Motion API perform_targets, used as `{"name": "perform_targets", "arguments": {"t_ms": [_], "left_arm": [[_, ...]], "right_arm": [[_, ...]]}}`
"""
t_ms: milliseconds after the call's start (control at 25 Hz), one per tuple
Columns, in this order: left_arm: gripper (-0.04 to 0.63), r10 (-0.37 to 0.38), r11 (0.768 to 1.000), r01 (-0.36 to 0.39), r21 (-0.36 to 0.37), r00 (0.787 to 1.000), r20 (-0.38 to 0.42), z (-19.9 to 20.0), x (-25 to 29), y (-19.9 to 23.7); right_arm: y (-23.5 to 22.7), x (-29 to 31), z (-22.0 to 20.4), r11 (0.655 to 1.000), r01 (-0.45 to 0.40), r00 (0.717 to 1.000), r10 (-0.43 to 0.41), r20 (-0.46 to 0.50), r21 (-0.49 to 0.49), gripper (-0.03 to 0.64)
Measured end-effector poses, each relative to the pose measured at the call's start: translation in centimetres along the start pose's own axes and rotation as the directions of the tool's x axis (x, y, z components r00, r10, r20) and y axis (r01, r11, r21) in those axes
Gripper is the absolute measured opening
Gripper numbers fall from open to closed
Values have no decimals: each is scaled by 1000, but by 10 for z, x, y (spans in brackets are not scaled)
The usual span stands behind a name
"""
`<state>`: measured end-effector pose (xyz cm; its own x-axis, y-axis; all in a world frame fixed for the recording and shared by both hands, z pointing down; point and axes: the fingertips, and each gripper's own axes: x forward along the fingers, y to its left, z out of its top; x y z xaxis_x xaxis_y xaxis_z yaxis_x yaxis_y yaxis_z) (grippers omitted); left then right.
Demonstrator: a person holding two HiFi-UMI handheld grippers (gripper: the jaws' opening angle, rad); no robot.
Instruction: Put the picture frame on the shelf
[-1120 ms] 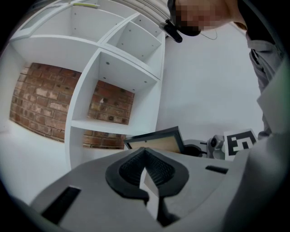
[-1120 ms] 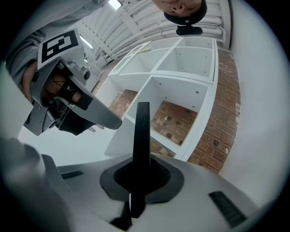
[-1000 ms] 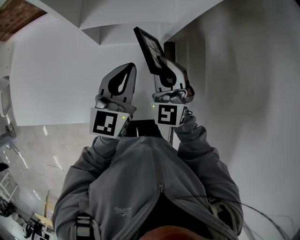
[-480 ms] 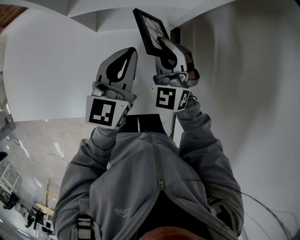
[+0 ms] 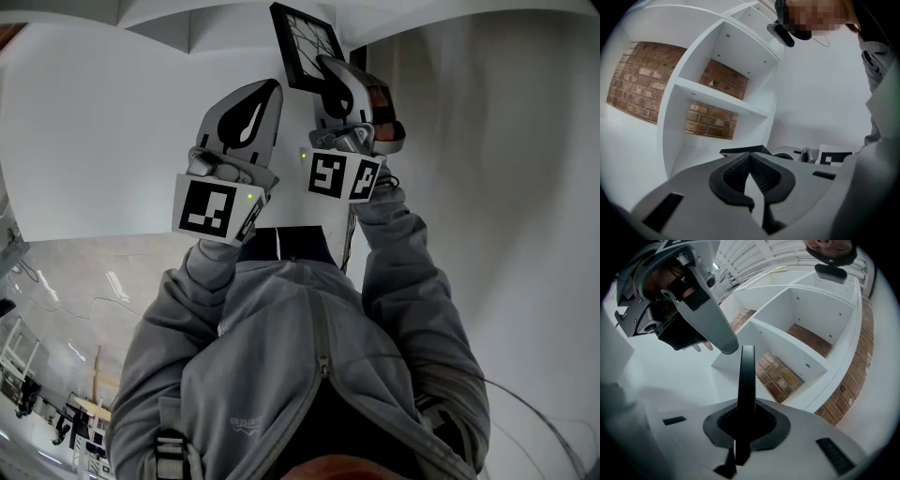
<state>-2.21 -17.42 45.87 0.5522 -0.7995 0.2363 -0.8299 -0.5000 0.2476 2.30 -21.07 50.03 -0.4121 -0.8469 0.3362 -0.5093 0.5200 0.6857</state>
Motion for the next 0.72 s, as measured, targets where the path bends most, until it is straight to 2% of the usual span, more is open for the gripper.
{"name": "perform_targets", "arguments": {"t_ms": [360, 720], "left_arm": [[8, 21, 999, -22, -46, 1000, -8, -8, 15, 15], [9, 13, 998, -15, -67, 999, -31, -16, 21, 18]], "right_arm": [[11, 21, -12, 996, -35, 998, 31, -48, -79, 34], [14, 34, -18, 987, -35, 998, 26, -61, -155, 34]]}}
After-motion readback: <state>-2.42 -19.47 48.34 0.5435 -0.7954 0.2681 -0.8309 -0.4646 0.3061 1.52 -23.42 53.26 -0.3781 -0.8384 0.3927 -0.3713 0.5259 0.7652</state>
